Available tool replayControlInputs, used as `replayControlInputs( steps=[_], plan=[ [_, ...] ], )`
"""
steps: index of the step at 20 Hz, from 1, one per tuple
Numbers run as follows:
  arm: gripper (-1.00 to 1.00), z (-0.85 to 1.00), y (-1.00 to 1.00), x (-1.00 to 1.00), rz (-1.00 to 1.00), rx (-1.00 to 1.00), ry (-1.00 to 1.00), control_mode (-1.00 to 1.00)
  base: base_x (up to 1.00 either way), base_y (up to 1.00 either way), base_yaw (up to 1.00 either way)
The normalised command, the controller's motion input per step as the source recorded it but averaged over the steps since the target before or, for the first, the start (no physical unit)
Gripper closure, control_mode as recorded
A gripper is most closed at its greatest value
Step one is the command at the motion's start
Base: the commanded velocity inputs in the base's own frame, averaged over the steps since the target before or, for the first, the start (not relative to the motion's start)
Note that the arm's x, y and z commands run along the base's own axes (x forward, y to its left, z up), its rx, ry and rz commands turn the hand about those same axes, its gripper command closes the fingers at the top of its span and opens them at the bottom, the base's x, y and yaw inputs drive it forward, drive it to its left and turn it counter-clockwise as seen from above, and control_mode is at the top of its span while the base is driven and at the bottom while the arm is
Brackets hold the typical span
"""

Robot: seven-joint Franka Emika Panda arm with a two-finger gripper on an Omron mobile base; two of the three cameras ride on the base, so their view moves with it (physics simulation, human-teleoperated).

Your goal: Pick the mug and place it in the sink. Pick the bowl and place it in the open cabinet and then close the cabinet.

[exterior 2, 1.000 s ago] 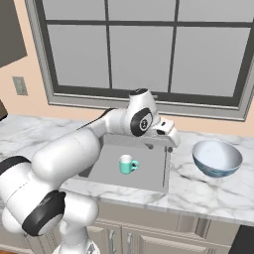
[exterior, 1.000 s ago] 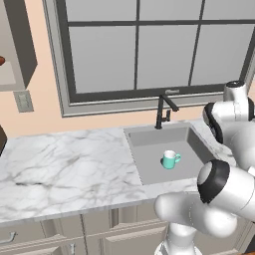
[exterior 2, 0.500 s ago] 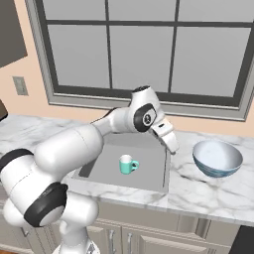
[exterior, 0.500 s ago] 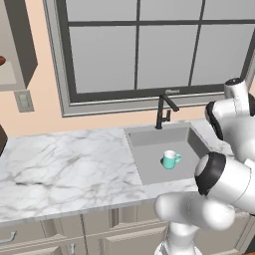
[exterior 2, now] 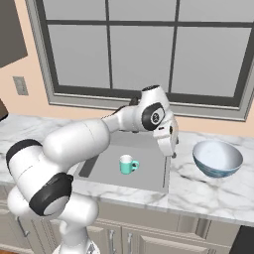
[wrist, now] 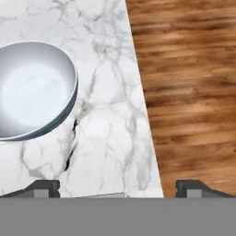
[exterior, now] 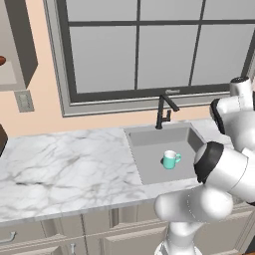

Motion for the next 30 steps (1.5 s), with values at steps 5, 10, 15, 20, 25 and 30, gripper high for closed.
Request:
replayControlInputs(
  steps=[5,10,15,20,25,30],
  plan=[
    [-1.0,0.0,-0.17,0.0,-0.51,0.0,-0.37,-1.0,0.0,0.0,0.0],
    [-1.0,-0.08,-0.09,0.0,-0.5,0.0,-0.35,-1.0,0.0,0.0,0.0],
    [-1.0,-0.14,-0.02,0.11,-0.38,0.0,-0.21,-1.0,0.0,0.0,0.0],
    [-1.0,-0.03,-0.06,0.21,-0.02,-0.01,-0.04,-1.0,0.0,0.0,0.0],
    [-1.0,-0.1,-0.23,0.19,0.05,0.0,0.0,-1.0,0.0,0.0,0.0],
    [-1.0,-0.19,-0.22,0.14,0.0,0.0,0.04,-1.0,0.0,0.0,0.0]
  ],
)
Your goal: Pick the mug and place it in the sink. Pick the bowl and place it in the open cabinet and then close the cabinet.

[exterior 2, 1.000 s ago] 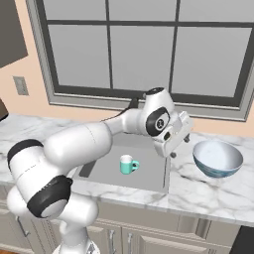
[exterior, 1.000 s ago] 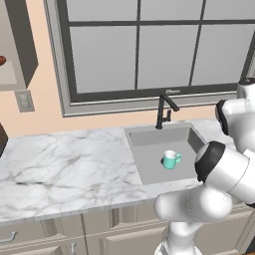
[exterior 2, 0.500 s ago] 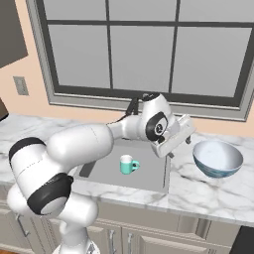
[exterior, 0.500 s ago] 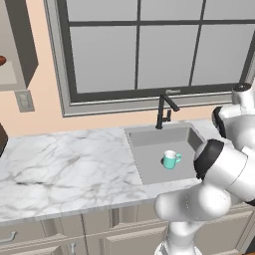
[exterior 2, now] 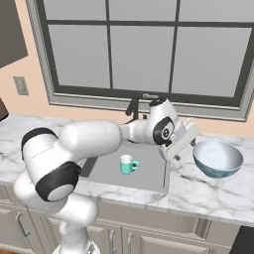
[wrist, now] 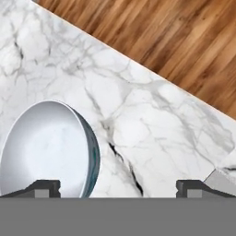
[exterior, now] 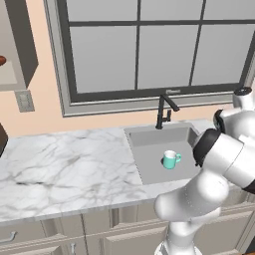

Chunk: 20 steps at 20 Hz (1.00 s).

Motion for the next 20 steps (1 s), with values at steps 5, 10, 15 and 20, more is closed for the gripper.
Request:
replayControlInputs(
  steps=[5,10,15,20],
  plan=[
    [-1.0,-0.24,-0.19,0.18,0.0,0.0,0.09,-1.0,0.0,0.0,0.0],
    [-1.0,-0.28,-0.17,0.25,0.0,0.0,0.09,-1.0,0.0,0.0,0.0],
    [-1.0,-0.31,-0.19,0.29,0.0,0.0,0.07,-1.0,0.0,0.0,0.0],
    [-1.0,-0.3,-0.22,0.29,0.0,0.0,0.05,-1.0,0.0,0.0,0.0]
  ],
)
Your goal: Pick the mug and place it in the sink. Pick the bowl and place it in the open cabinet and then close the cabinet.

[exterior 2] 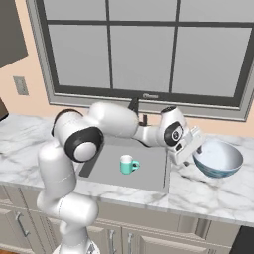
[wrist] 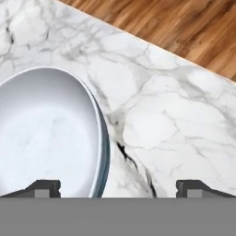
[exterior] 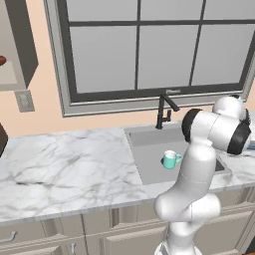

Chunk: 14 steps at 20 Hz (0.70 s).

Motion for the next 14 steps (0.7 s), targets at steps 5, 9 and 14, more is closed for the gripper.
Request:
replayControlInputs(
  steps=[5,9,14],
  plan=[
    [-1.0,-0.27,-0.34,0.34,0.0,0.0,0.05,-1.0,0.0,0.0,0.0],
    [-1.0,-0.22,-0.4,0.39,0.0,0.0,0.04,-1.0,0.0,0.0,0.0],
    [-1.0,-0.2,-0.29,0.4,0.01,0.0,0.03,-1.0,0.0,0.0,0.0]
  ],
)
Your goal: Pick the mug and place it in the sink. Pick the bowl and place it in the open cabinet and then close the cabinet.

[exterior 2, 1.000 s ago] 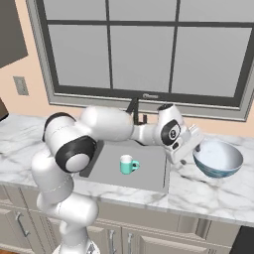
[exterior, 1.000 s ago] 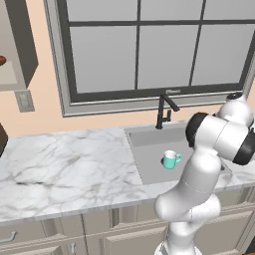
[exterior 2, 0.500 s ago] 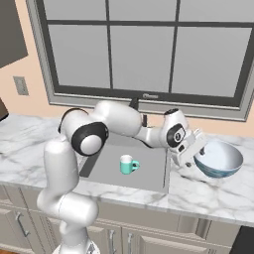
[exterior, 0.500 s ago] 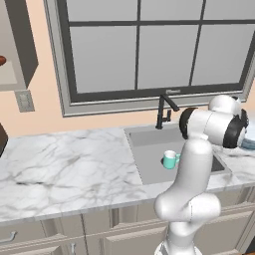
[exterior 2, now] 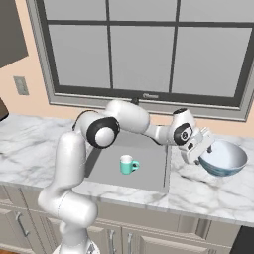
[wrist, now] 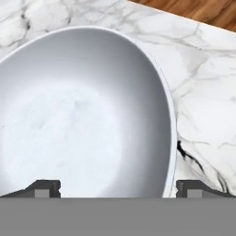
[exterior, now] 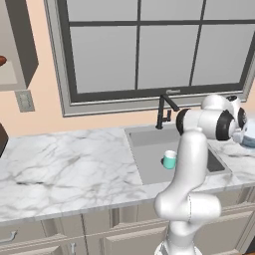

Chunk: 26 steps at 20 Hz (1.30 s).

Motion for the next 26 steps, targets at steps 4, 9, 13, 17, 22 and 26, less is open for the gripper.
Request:
replayControlInputs(
  steps=[4,9,13,17,22,26],
  plan=[
    [1.0,-0.29,-0.14,0.28,0.0,0.0,0.03,-1.0,0.0,0.0,0.0],
    [1.0,-0.22,-0.18,0.03,0.0,0.0,0.0,-1.0,0.0,0.0,0.0],
    [1.0,-0.03,-0.11,-0.22,0.01,0.0,0.0,-1.0,0.0,0.0,0.0],
    [1.0,0.34,0.37,-0.61,0.01,0.02,-0.07,-1.0,0.0,0.0,0.0],
    [1.0,1.0,0.66,-0.43,0.21,0.08,0.0,-1.0,0.0,0.0,0.0],
    [1.0,0.84,0.69,-0.5,0.35,-0.04,0.0,-1.0,0.0,0.0,0.0]
  ],
)
